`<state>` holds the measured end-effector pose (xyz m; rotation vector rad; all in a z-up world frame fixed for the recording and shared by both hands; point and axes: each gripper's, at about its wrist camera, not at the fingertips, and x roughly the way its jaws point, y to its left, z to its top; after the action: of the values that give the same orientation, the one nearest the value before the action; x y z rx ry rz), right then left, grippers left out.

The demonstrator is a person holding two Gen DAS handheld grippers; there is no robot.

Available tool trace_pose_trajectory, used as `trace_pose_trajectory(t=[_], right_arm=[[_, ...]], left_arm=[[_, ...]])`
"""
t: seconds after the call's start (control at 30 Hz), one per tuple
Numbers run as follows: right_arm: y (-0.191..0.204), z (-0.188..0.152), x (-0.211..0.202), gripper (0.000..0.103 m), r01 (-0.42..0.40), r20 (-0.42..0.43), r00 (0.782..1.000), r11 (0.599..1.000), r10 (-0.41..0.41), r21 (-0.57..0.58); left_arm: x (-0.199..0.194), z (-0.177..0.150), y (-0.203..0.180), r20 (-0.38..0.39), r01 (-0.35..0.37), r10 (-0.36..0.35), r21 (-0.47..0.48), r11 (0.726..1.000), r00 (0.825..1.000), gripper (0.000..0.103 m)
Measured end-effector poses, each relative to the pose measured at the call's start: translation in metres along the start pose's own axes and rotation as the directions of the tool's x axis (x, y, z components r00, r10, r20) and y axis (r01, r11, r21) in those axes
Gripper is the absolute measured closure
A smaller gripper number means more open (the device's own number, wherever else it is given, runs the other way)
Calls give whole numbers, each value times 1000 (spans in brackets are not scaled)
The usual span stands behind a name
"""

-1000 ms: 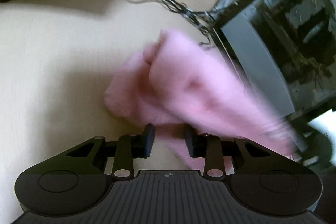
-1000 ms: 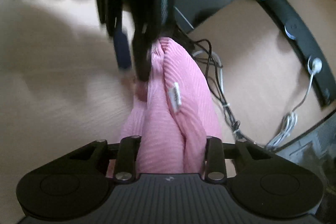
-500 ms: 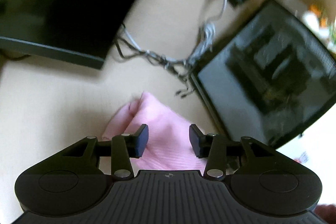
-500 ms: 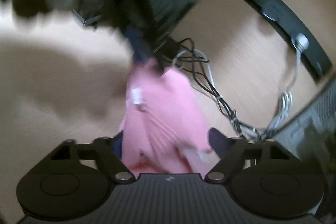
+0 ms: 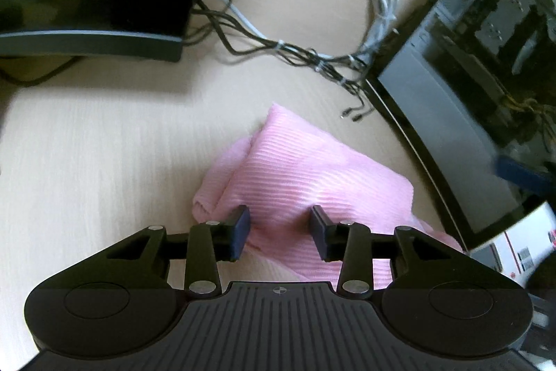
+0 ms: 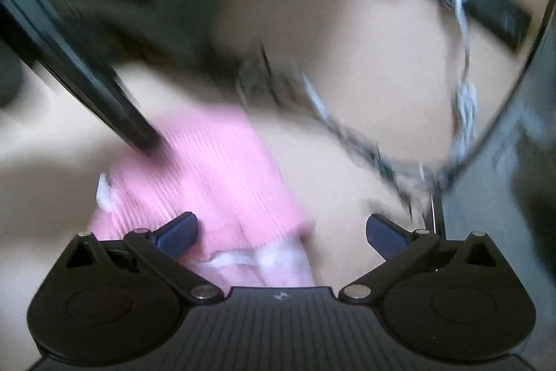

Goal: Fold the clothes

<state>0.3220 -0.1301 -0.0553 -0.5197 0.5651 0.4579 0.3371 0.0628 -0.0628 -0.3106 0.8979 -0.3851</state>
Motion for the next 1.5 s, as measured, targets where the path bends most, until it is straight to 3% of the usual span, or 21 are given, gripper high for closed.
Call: trace_pose_trajectory(t=[0.07,0.2,0.27,0.33,0.47,0.53,0.6,0.67,0.77,0.97,1.13,1.23,1.27,1.3,1.33,1.37,1.5], right_arm=[[-6,-4,3,0,-18,9,1000,997,18,78],[-5,-2,3,0,-23,-8,1000,993,24,115],[-8,-4,4,0,-43,-32,998,982,49,185],[-15,-9,8,0,-100,-67,990,949,126,298],[-20,-19,11,0,-189,-103,956,848,273,496],[5,-19,5,0,-208,-105,950,845,295,493],[38,-12,-2,0,-214,-118,951,881,287,422],[72,-3,-12,0,-167,-142,963,922,228,349],[96,6,-30,0,-112,-156,973,942,168,315],[61,17,-84,0,-75,-131,984,947,122,313],[19,18,-91,0,-11,-100,994,931,51,366],[4,19,-82,0,-22,-71,996,927,53,375],[-1,19,-80,0,-34,-58,996,926,60,376],[-6,18,-77,0,-45,-46,997,925,68,377],[-11,17,-76,0,-54,-38,997,925,73,376],[-16,16,-75,0,-62,-29,997,925,78,376],[-38,10,-62,0,-88,-1,995,905,98,416]], left_arm=[[-9,-6,-1,6,-48,49,-31,998,999,45],[-28,-21,-12,1,-110,110,-15,994,994,33],[-32,-24,-14,-5,-114,114,-19,993,993,32],[-36,-27,-16,-13,-116,116,-27,993,993,32],[-45,-30,-14,-17,-98,98,-12,995,995,30],[-51,-31,-9,-9,-80,80,-4,997,997,30],[-62,-37,2,9,-54,54,-34,998,998,30],[-72,-42,13,28,-27,29,-64,998,999,29],[-84,-55,33,34,-2,6,-119,993,999,29],[-82,-75,57,47,85,-78,-195,977,996,27],[-65,-83,48,39,125,-120,-205,971,992,27],[-53,-87,42,19,123,-122,-199,972,992,31],[-49,-86,39,13,124,-123,-198,972,992,38],[-44,-85,35,10,126,-126,-198,972,992,56],[-41,-82,29,11,130,-130,-194,972,991,66],[-42,-78,18,26,143,-141,-180,973,990,72],[-45,-63,-19,64,205,-198,-124,971,978,74]])
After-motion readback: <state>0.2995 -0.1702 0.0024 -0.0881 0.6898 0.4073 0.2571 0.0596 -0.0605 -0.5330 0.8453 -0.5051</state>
